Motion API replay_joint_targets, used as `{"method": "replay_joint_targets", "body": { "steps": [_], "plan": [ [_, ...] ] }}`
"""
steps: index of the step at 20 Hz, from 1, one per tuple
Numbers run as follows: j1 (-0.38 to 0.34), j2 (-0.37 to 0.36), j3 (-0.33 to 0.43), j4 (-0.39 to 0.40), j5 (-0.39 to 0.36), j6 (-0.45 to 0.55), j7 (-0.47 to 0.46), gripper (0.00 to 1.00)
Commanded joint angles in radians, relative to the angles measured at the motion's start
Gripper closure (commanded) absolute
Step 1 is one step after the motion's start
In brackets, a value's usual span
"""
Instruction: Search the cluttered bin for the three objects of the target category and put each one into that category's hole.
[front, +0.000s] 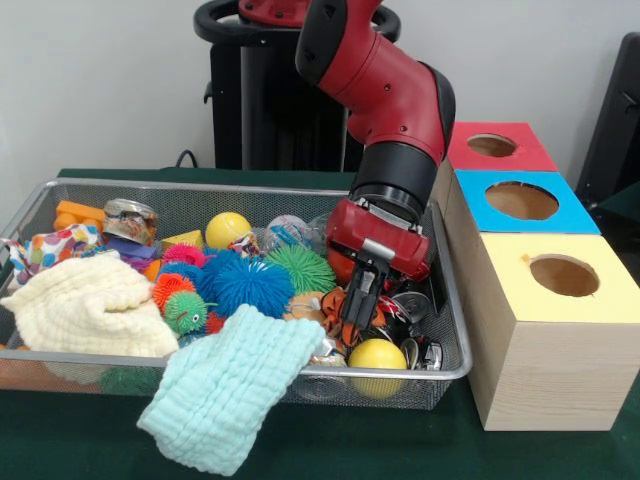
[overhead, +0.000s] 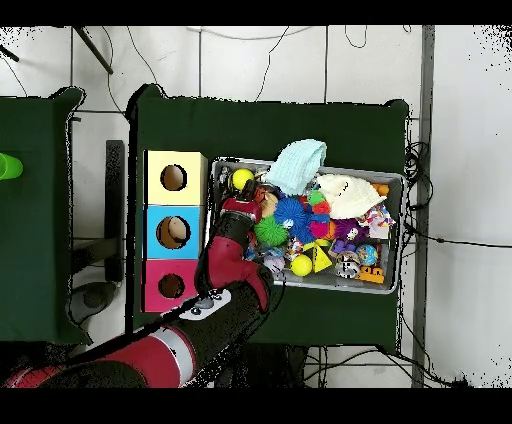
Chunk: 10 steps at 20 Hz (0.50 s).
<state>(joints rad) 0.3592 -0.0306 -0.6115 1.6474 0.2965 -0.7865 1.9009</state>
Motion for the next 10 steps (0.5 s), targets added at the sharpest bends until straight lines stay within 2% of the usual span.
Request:
{"method": "replay_joint_targets", "body": {
  "steps": [1, 6, 10],
  "plan": [
    [-0.041, -0.092, 0.14, 0.067, -0.093, 0.023, 0.235, 1.0],
    [-0.089, -0.379, 0.154, 0.096, -0.253, 0.306, 0.183, 1.0],
    [-0.117, -0.478, 0.175, 0.081, -0.301, 0.449, 0.14, 1.0]
  ]
}}
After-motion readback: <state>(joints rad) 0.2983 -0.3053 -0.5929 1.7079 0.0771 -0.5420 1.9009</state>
